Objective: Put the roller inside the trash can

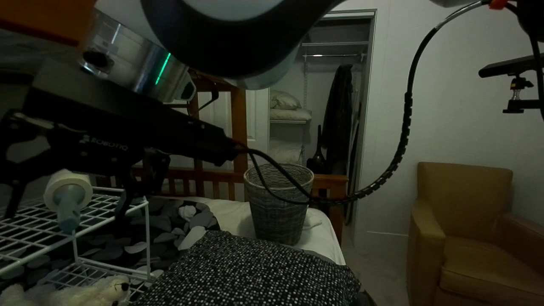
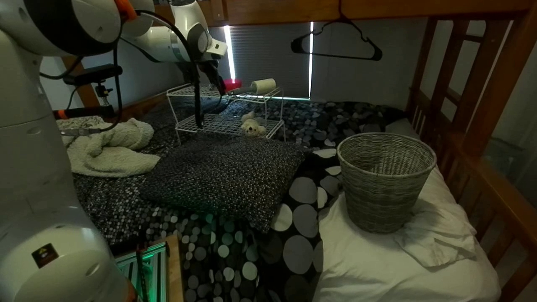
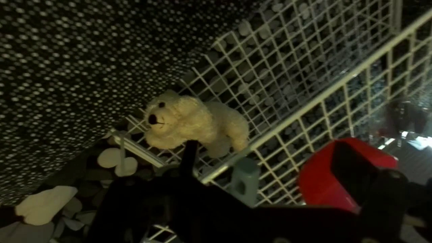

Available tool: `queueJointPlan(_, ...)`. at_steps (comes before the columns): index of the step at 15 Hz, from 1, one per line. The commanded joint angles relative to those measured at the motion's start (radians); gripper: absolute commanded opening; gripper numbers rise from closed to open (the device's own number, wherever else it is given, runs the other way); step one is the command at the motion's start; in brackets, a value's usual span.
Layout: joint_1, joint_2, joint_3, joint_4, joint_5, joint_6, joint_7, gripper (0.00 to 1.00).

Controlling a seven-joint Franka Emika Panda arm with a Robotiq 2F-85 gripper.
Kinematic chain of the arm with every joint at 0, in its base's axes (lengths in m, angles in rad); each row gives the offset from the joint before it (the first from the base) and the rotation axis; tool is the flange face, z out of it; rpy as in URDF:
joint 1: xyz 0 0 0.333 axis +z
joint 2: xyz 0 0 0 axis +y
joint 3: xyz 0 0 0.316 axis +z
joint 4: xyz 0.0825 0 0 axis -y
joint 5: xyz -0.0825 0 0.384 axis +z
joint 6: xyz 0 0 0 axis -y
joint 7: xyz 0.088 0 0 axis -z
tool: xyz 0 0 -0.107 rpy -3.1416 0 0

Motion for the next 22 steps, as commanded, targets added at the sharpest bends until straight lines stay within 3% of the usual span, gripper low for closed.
queueJointPlan(1, 0.022, -0.023, -0.045, 0.037, -0.101, -0.229, 0.027, 1.00)
queueJointPlan(2, 0.021, -0.013, -0.045, 0.053, -0.114, -0.267, 0.011, 1.00)
queueJointPlan(4, 0.032, 0.024, -0.056, 0.082, -0.229, -0.232, 0.045, 1.00)
queueJointPlan(8, 0.071, 0.085, -0.086, 0.119, -0.446, -0.080, 0.167, 1.00)
queueJointPlan(11, 0.108, 0.125, -0.120, 0.139, -0.498, 0.007, 0.245, 1.00)
queueJointPlan(16, 0.174, 0.187, -0.186, 0.186, -0.511, 0.017, 0.278, 0.99)
queueJointPlan(18, 0.201, 0.215, -0.213, 0.216, -0.519, 0.026, 0.281, 0.85)
queueJointPlan(19, 0.212, 0.228, -0.224, 0.232, -0.519, 0.026, 0.276, 0.70)
queueJointPlan(22, 0.241, 0.258, -0.247, 0.273, -0.490, 0.015, 0.249, 0.44)
